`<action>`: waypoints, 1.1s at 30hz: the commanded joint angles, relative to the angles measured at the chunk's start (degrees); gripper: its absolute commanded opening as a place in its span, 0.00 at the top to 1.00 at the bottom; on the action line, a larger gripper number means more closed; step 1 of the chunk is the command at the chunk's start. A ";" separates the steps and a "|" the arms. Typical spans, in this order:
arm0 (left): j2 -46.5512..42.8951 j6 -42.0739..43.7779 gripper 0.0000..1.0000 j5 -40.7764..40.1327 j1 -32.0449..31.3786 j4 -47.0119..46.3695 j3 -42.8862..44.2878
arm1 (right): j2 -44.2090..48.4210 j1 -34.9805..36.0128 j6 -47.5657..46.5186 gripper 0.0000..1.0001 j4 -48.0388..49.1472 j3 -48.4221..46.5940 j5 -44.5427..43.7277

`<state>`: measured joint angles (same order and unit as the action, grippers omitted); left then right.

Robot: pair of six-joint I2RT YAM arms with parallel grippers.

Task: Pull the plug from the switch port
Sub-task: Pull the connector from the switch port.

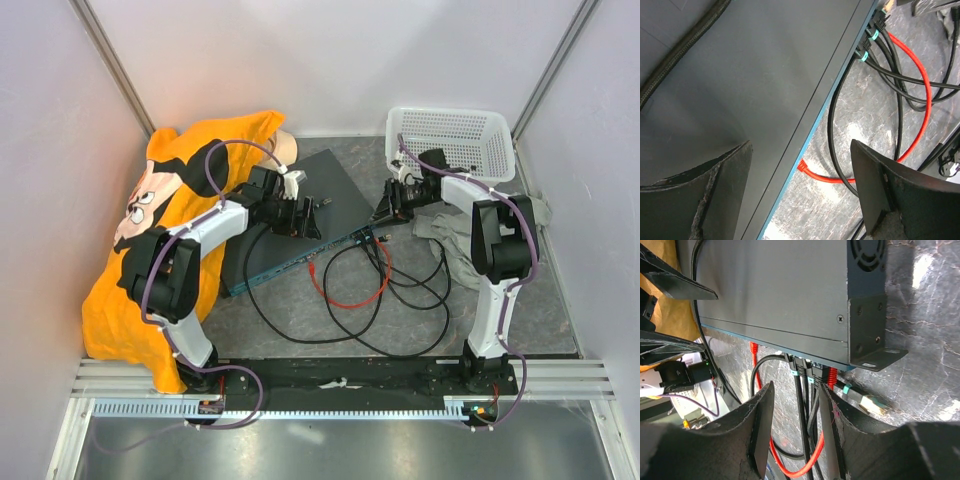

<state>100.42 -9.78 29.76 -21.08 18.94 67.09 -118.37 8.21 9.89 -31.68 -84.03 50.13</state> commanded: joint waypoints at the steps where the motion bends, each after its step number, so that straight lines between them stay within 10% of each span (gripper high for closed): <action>1: 0.30 1.70 0.14 -0.49 0.08 -1.80 0.23 | 1.55 0.75 -0.48 0.52 1.45 0.36 0.67; 21: -7.25 -24.09 0.18 1.10 -3.44 -26.21 -8.00 | 2.35 2.25 -1.36 0.56 0.48 -4.03 -4.25; 33: -2.43 -43.54 0.19 -23.95 -18.47 -27.90 -9.26 | -4.86 1.72 -0.40 0.53 1.70 -11.86 -5.57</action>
<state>95.44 -43.27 16.23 -39.81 -9.08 55.96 -121.62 9.96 8.56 -30.81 -95.44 45.10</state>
